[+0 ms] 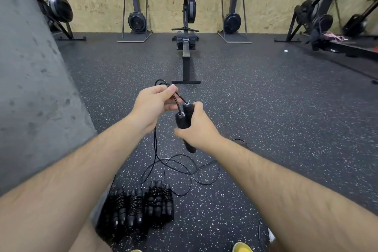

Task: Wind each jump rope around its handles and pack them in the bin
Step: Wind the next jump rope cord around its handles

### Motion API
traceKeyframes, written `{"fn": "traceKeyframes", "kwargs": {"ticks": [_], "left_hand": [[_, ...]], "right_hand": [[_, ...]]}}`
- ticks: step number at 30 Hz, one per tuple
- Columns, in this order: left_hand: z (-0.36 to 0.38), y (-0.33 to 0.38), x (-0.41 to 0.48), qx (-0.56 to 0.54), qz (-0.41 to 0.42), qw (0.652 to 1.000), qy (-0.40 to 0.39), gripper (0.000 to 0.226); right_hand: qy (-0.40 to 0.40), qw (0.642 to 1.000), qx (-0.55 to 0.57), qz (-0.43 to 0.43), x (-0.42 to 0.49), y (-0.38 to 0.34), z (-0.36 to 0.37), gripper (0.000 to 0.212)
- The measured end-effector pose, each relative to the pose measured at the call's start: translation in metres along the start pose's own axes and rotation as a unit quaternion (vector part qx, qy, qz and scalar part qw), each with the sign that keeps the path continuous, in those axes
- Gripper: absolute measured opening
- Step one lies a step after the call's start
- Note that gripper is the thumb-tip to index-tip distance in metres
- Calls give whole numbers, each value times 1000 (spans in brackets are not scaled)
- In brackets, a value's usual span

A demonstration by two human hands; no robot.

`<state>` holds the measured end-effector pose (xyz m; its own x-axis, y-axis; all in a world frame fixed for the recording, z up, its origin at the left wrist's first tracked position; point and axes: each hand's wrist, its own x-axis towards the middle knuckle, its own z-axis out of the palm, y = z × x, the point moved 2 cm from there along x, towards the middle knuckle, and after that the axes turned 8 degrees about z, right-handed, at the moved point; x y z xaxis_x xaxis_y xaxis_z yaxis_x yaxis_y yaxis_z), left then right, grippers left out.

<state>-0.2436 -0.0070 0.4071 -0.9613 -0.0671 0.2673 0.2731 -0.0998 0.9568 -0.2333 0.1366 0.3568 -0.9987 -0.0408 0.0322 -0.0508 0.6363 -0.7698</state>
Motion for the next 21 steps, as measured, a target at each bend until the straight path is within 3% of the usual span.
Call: {"fn": "traceKeyframes", "kwargs": {"ticks": [2,3,4,5,7,8,10,12,13,17,21], "left_hand": [[-5,1,1,8,-15,1000,12,22],[-9,0,2,64,-20,998,21,27],[-13,0,3,187,-17,982,24,33],[-19,1,3,352,2,936,23,37],[-24,9,2,604,90,791,24,25],[-23,13,1,634,137,761,1,17],[-18,11,1,641,184,737,-108,51],[-5,1,-3,663,204,688,-214,80],[1,-4,-7,660,217,678,-239,83],[12,-10,-13,590,204,741,-248,74],[13,-9,-9,617,180,725,-249,48]], "right_hand": [[17,999,-36,-6,1,-3,-6,62],[20,998,-62,-10,2,-4,-11,62],[22,996,-90,-13,3,-5,-15,61],[23,992,-119,-17,4,-6,-19,60],[30,981,-186,-36,5,-7,-26,53],[35,974,-218,-52,4,-8,-28,51],[43,959,-266,-85,4,-10,-29,48],[48,945,-299,-125,5,-13,-28,48],[50,938,-311,-146,6,-16,-27,50],[49,922,-330,-195,8,-23,-24,54],[28,930,-308,-198,6,-20,-34,42]]}}
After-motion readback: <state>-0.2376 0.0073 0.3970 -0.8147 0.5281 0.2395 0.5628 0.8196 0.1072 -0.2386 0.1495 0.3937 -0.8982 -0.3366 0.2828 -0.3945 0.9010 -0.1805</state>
